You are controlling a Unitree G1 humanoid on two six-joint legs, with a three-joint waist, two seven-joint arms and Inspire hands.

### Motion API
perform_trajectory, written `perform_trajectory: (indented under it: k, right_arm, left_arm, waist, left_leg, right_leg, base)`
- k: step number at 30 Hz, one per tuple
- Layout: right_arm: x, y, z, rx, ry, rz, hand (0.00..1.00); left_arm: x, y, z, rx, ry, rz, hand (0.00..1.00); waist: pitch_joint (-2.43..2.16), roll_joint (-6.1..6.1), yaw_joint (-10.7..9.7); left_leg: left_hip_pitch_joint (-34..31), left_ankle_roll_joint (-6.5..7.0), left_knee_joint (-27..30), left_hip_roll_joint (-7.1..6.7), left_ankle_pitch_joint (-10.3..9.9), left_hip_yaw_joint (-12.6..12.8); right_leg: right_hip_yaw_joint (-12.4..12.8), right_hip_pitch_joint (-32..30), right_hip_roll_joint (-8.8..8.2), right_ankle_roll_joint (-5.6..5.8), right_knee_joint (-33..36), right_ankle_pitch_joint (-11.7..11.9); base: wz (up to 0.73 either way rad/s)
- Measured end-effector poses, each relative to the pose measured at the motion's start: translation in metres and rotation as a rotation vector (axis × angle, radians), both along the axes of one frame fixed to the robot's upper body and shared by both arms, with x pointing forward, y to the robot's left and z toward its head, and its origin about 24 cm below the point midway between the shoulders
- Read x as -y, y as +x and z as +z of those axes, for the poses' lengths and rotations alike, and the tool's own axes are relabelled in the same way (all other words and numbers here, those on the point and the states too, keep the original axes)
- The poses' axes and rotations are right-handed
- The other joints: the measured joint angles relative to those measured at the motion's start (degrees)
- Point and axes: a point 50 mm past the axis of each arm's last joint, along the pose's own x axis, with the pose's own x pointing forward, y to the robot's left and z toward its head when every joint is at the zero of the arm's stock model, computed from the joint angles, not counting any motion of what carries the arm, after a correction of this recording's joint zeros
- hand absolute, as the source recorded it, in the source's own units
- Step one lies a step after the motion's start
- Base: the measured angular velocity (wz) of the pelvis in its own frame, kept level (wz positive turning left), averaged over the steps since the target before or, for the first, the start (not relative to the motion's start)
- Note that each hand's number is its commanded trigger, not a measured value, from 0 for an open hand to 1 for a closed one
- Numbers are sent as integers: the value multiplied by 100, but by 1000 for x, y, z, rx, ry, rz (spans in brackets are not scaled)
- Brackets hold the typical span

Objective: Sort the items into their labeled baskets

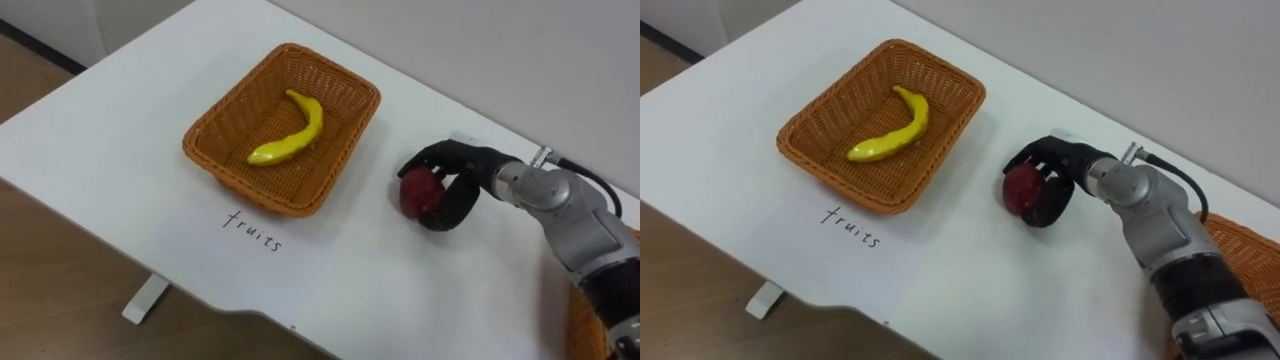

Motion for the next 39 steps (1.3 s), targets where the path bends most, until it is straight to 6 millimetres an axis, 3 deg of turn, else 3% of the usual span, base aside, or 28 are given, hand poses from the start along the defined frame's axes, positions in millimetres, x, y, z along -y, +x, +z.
perform_trajectory:
  k: [17, 22, 26, 29, 36, 39]
  right_arm:
    - [0, -2, 4, 34, 2, -4, 100]
    - [-1, 0, 36, 204, 17, -11, 100]
    - [7, 2, 65, 344, 50, -57, 100]
    - [10, 1, 81, 427, 13, -64, 100]
    - [-4, -4, 114, 579, -96, -12, 100]
    - [-10, -6, 125, 627, -93, 8, 100]
  left_arm:
    - [1, -10, -2, -12, 0, 10, 0]
    - [3, -21, -4, -21, -2, 78, 0]
    - [4, -21, -3, 5, -5, 118, 0]
    - [6, -17, -2, 30, -4, 119, 0]
    - [13, -14, -2, 55, -20, 128, 0]
    - [15, -15, -3, 61, -17, 149, 0]
  waist:
    - [-5, -6, -94]
    - [11, 26, -328]
    - [-7, 44, -469]
    - [-36, 76, -512]
    - [-94, 135, -580]
    - [-75, 185, -559]
  left_leg:
    - [67, 1, 21, -2, 1, -2]
    - [63, 1, -5, -2, 1, 27]
    - [68, 2, -17, 1, 2, 61]
    - [140, 3, -15, 0, 3, 80]
    - [318, 4, -142, 9, 3, 147]
    - [425, 6, -222, 13, 4, 168]
  right_leg:
    - [94, 51, 0, 0, -1, 0]
    - [168, 35, 1, 0, -2, 0]
    - [209, 12, 1, 0, 2, 0]
    - [307, 50, 4, 0, 2, 0]
    - [364, 137, 4, 0, 1, 0]
    - [438, 204, 3, 1, 2, -1]
  base:
    - [0]
    - [-4]
    - [-5]
    - [-7]
    - [-7]
    - [-7]
